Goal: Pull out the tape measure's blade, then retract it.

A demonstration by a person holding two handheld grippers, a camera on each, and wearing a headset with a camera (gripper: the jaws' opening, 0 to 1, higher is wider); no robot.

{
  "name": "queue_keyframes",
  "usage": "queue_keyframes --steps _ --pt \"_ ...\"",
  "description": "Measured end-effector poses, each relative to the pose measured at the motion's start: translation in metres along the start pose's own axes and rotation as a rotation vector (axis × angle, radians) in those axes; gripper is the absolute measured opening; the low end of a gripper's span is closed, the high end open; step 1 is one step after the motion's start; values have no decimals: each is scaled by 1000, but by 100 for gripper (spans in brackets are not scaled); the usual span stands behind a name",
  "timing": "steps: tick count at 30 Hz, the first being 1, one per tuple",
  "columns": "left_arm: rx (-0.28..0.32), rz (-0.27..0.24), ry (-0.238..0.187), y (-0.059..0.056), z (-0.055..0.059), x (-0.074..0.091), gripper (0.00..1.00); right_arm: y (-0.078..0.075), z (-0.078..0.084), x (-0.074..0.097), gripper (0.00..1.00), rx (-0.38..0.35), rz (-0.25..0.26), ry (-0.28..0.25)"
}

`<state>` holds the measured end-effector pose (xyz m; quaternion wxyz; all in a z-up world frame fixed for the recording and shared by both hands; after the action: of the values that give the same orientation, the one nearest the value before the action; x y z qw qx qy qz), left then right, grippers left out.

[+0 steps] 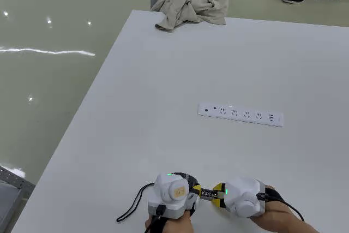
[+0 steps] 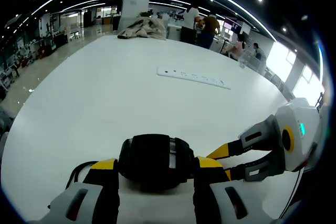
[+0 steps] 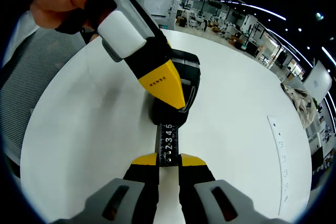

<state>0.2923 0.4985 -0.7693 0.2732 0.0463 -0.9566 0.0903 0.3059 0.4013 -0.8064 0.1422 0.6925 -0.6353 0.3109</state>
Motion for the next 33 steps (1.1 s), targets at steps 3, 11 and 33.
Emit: queue_keyframes --steps 3,11,33 --pt "0 1 0 0 0 1 53 0 -1 -1 13 -5 -2 -2" --pt "-1 0 0 0 0 0 53 0 -2 -2 13 -22 -3 -4" --pt "-6 -2 1 0 0 0 53 -2 -3 -5 13 -106 -20 -8"
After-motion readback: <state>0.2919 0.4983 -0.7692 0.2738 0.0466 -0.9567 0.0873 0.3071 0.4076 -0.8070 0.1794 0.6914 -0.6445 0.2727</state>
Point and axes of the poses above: the centre of the closed fingertips' face, and the gripper's own axes: x roughly backward along the fingers, y roughly to its left, z roughly out of its underside, the point moved 2 cm from there along x, roughly backward along the fingers, and after that the axes turned 14 degrees about -y, right-handed, at the moved point
